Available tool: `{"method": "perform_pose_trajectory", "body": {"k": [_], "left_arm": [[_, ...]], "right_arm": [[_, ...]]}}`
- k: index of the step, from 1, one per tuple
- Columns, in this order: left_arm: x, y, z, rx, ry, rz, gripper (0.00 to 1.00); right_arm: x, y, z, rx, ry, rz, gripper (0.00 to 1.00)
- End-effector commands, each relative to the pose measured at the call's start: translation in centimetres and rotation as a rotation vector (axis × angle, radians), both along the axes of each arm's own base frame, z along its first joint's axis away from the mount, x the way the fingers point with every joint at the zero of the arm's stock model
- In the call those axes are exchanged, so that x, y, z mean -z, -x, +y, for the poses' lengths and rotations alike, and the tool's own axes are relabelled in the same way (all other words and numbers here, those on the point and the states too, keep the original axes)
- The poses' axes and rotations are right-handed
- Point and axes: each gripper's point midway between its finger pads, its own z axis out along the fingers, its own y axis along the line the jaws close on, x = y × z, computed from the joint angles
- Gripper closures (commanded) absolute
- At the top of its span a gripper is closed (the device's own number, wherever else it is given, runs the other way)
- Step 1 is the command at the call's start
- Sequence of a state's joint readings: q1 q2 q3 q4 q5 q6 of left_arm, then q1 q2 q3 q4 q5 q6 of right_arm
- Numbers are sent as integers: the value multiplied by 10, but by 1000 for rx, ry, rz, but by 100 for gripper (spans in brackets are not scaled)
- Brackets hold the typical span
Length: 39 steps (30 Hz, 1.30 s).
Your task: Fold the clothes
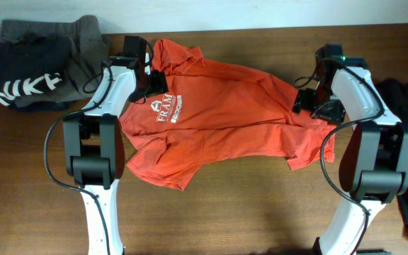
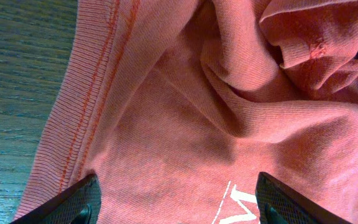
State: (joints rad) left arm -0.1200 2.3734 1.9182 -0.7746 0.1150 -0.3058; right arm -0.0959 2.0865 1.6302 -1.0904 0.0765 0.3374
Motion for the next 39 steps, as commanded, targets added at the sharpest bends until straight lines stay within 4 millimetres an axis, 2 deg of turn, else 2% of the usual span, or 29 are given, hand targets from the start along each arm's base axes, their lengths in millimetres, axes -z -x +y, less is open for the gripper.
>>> {"method": "perform_pose_trajectory", "body": {"k": [1, 4, 10, 17, 19, 21, 23, 25, 29, 36, 39], "left_arm": [[18, 4, 5, -1, -13, 34, 21], [18, 4, 5, -1, -13, 35, 21], [18, 4, 5, -1, -13, 34, 20], [18, 4, 5, -1, -13, 34, 21], [18, 4, 5, -1, -13, 34, 20], [18, 4, 5, -1, -13, 34, 21], [18, 4, 5, -1, -13, 34, 21], [18, 4, 5, -1, -13, 34, 21], [18, 4, 5, -1, -13, 34, 21], [18, 4, 5, -1, -13, 34, 21], [18, 4, 4, 1, -13, 34, 21]], "right_arm": [[11, 6, -10, 59, -26, 6, 9], [19, 8, -12, 85, -74, -3, 8], [33, 1, 2, 84, -185, -56, 7], [37, 1, 4, 83, -190, -63, 11], [37, 1, 3, 82, -185, -65, 18], [38, 2, -5, 98, -139, -60, 42], [38, 3, -12, 116, -101, -57, 47], [35, 0, -14, 116, -92, -65, 59], [27, -11, -16, 115, -89, -99, 96], [20, -36, -20, 118, -78, -198, 96], [9, -56, -24, 153, -76, -275, 96]]}}
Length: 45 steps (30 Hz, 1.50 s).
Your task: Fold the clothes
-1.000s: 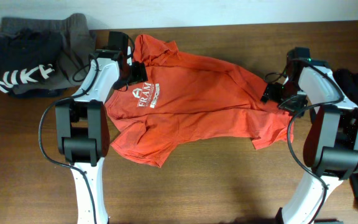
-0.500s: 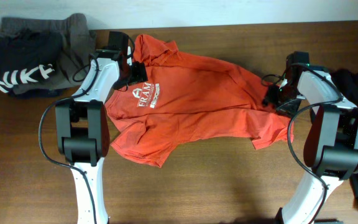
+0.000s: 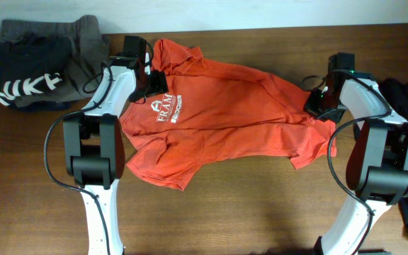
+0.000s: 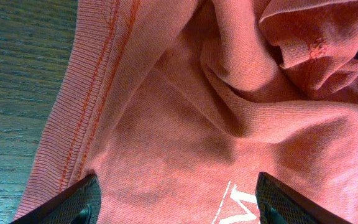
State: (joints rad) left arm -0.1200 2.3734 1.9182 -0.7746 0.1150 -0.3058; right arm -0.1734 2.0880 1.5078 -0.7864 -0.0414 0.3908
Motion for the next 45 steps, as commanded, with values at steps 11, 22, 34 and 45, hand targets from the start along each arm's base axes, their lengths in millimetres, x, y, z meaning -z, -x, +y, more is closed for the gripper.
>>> {"method": "perform_pose_trajectory", "body": {"k": [11, 22, 34, 45], "left_arm": [[18, 4, 4, 1, -13, 33, 21], [18, 3, 4, 1, -13, 32, 20], [-23, -15, 2, 109, -45, -36, 1], [-51, -20, -53, 229, 71, -100, 54]], "right_arm": [[-73, -87, -51, 132, 100, -362, 96], [-26, -127, -73, 159, 147, -455, 83], [-155, -86, -106, 121, 160, -295, 1], [-144, -81, 24, -212, -108, -217, 89]]}}
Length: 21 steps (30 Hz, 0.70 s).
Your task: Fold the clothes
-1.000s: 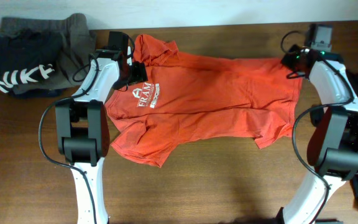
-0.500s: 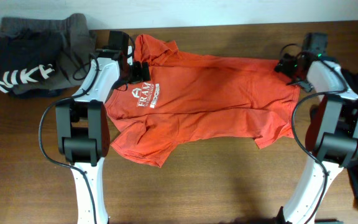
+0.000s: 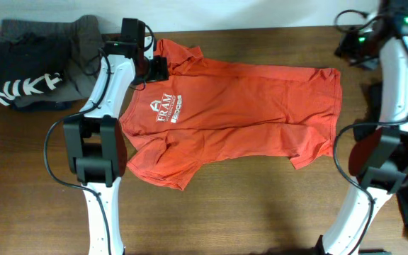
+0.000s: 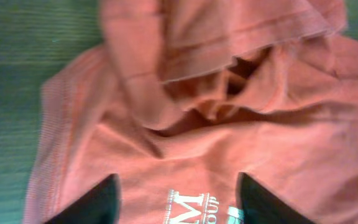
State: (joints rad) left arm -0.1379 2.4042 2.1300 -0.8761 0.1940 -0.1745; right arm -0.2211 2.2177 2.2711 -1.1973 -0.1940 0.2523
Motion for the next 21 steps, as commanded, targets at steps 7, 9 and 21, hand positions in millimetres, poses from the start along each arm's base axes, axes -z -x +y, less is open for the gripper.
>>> {"method": "perform_pose_trajectory", "body": {"k": [7, 9, 21], "left_arm": [[8, 41, -32, 108, -12, 135, 60], [3, 46, -25, 120, -20, 149, 50], [-101, 71, 27, 24, -169, 47, 1]], "right_arm": [[30, 64, 71, -130, 26, 312, 91], [29, 86, 65, -101, 67, 400, 87], [-55, 144, 78, -93, 118, 333, 1]]}}
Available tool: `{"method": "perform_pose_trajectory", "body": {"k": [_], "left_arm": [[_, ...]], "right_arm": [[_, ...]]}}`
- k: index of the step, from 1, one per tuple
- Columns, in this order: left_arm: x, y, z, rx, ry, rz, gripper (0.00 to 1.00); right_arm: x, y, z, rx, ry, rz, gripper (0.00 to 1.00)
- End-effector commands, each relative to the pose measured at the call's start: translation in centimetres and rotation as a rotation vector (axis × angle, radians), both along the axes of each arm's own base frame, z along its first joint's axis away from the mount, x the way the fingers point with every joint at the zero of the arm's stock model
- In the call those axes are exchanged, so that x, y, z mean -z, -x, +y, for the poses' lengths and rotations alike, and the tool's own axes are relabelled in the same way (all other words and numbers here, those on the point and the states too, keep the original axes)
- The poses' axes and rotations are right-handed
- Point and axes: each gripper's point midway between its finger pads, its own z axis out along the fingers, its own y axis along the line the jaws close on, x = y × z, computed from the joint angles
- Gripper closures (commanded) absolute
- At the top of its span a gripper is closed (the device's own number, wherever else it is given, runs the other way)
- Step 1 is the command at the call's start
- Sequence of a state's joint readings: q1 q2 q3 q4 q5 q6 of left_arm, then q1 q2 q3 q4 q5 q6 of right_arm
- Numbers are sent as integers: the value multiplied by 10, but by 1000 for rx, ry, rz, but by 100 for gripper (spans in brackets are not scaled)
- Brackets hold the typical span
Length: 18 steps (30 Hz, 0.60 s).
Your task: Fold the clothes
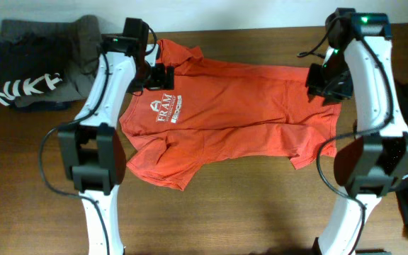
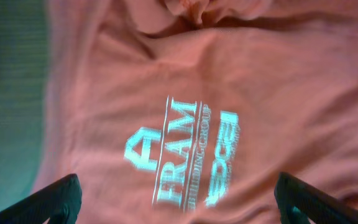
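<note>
An orange T-shirt with a white FRAM logo lies spread face up across the wooden table, collar at the far left and hem to the right. One sleeve is folded over at the near left. My left gripper hovers just above the chest by the collar. Its fingers stand wide apart at either side of the logo, open and holding nothing. My right gripper hangs over the hem's far right corner. Its jaws are hidden from above.
A pile of dark and grey clothes with a NIKE print sits at the far left corner. Another dark garment lies at the right edge beside the right arm's base. Bare wood runs along the near side.
My left gripper has shifted from over the collar to over the logo, with more of the shirt in view. My right arm has come from the far right corner back over the hem.
First my left gripper sat low and open on the shirt by the collar, while my right gripper was at the bunched hem. Later the hem lay spread out to the right and both grippers were off the cloth. Now both hang over the spread shirt.
</note>
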State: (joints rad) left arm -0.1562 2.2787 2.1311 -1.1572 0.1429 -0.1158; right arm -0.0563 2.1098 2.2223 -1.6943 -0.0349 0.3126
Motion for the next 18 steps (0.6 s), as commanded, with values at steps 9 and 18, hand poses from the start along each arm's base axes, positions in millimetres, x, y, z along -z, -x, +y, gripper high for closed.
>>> {"method": "perform_pose_trajectory", "body": {"k": [9, 18], "left_arm": [[-147, 53, 44, -122, -112, -197, 1], [-167, 140, 65, -259, -112, -2, 1]], "right_arm": [[-71, 82, 13, -72, 52, -140, 1], [-42, 120, 13, -71, 48, -14, 1]]}}
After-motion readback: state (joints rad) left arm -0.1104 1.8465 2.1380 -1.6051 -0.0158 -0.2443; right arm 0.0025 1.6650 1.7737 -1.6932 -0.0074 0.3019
